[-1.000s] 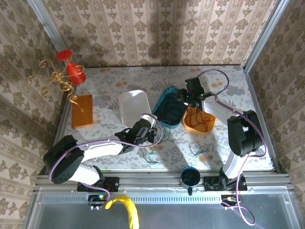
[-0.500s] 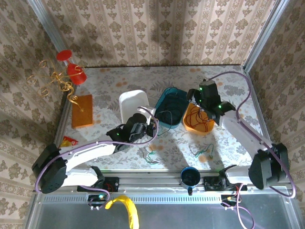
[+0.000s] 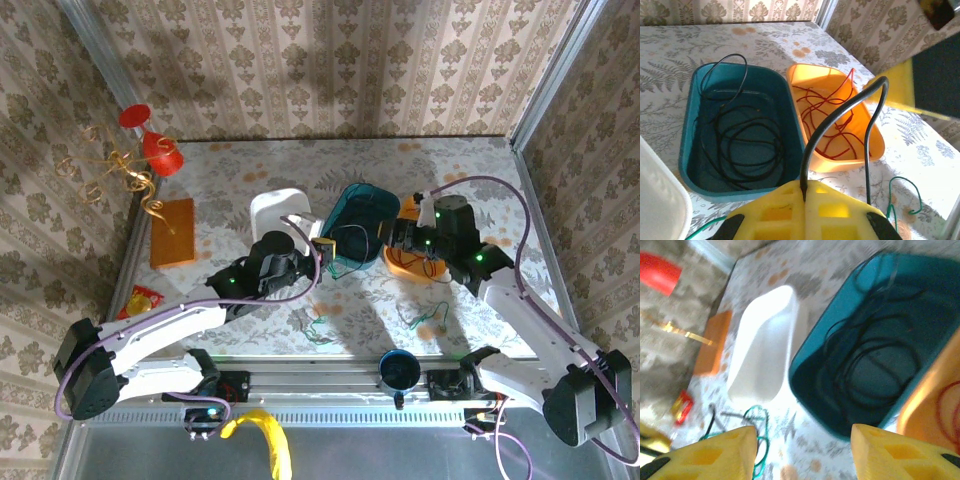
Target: Untangle the cables
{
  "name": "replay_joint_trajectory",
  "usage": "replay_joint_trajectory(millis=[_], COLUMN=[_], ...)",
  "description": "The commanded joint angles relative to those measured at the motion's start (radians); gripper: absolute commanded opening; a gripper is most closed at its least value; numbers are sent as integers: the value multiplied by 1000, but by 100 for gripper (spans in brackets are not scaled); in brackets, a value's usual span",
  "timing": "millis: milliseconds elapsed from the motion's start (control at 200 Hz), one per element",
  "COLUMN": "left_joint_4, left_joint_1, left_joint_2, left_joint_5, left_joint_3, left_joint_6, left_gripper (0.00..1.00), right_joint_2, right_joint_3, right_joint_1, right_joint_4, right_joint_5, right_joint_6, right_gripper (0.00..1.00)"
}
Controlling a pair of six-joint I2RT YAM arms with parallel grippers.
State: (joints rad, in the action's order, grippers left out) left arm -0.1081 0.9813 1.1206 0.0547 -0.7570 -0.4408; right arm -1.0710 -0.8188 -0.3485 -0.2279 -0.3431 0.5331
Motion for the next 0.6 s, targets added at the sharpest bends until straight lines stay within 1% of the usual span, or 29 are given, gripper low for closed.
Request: replay_joint_trajectory(millis=[0,65,185,285,380,445,595], left_joint_4=[-60,-65,-58,-60,-65,-70,-89], left_joint_1=[11,11,12,11,13,13,13], left_joint_2=[-30,-39,-49,-50,-47,-42,-29], left_joint_5=[-58,-65,-70,-82,-91,-93,-101], left_joint_3=[16,19,22,21,18,16,15], left_joint_6=[29,33,36,35,35,39,40], left_gripper=[0,0,0,0,0,0,0], right_joint_2=[-30,-29,-40,-75,-127,-148,-168], right_joint_3=[41,79,133,159,182,194,187], right_joint_1=[-1,9,33,40,39,24,-49], right_joint_4=[-19,18,103,155,229,274,295], right_joint_5=[-140,-131,-189,-281,-409,-464,-515], right_joint_6=[-21,0,56,78,107,121,91], right_gripper=[54,54,54,54,54,54,54])
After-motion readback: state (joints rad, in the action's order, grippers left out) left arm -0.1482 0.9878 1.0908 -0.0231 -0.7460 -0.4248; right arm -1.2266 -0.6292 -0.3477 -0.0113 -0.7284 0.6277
